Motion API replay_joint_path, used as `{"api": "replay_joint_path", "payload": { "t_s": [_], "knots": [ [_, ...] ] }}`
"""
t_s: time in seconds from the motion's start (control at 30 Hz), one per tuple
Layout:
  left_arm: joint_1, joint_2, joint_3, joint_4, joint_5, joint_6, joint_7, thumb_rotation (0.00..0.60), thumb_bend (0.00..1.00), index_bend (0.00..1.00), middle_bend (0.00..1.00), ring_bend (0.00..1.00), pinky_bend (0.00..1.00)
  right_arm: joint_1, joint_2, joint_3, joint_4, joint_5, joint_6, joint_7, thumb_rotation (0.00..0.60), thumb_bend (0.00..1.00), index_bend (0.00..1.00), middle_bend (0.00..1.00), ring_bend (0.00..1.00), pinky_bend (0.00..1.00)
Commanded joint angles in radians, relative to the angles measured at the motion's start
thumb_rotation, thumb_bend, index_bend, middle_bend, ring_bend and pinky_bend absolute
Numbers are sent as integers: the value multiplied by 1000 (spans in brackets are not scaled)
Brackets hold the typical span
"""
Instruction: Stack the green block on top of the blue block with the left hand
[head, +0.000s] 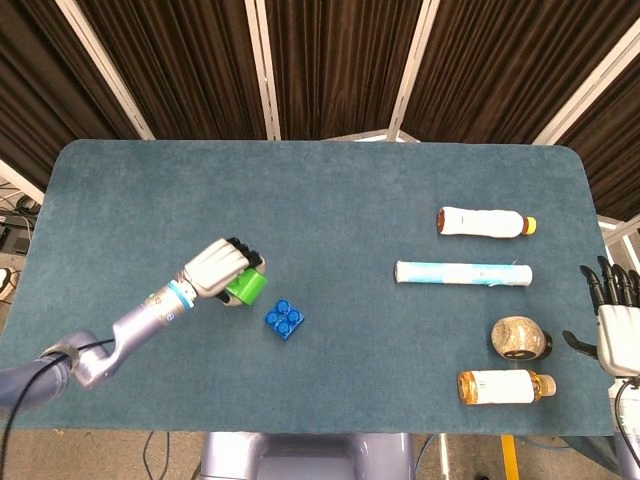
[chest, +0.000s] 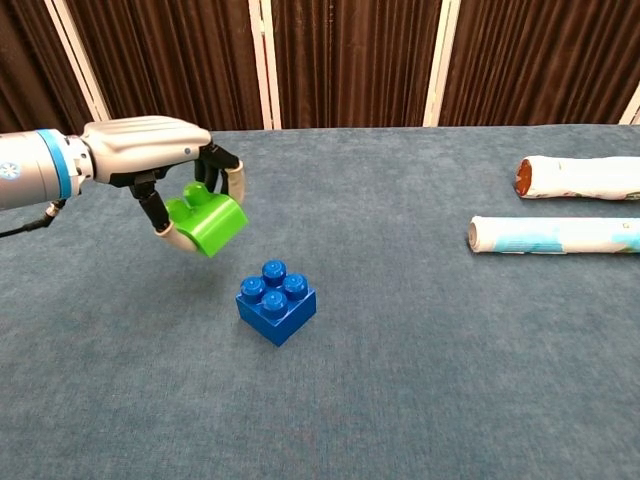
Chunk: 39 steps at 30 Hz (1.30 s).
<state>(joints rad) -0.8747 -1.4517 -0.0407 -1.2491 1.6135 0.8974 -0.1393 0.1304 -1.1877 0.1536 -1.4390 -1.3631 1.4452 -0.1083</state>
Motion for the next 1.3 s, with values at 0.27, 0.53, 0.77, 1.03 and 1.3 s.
{"api": "replay_joint_path", "payload": {
  "t_s": [0.27,0.53,0.77,1.03,1.3],
  "knots": [
    [28,130,-24,-343,-176,-72,306,600,0,527,498,446,361,-9,10,-1,-8,-3,12,11,600,0,92,0,0,0],
    [13,85,-19,-359,-185,-86,380,600,0,527,496,444,361,-9,13,-1,-12,-1,11,11,600,0,92,0,0,0],
    [-14,30,-22,-305,-181,-110,415,600,0,527,496,444,360,-9,14,1,-9,5,6,14,600,0,92,0,0,0],
    [-30,-12,-34,-276,-188,-104,461,600,0,527,496,445,361,-9,15,4,-5,13,1,21,600,0,92,0,0,0],
    [-49,-25,-40,-276,-194,-109,503,600,0,527,496,444,361,-10,18,7,1,19,-3,33,600,0,92,0,0,0]
  ]
}}
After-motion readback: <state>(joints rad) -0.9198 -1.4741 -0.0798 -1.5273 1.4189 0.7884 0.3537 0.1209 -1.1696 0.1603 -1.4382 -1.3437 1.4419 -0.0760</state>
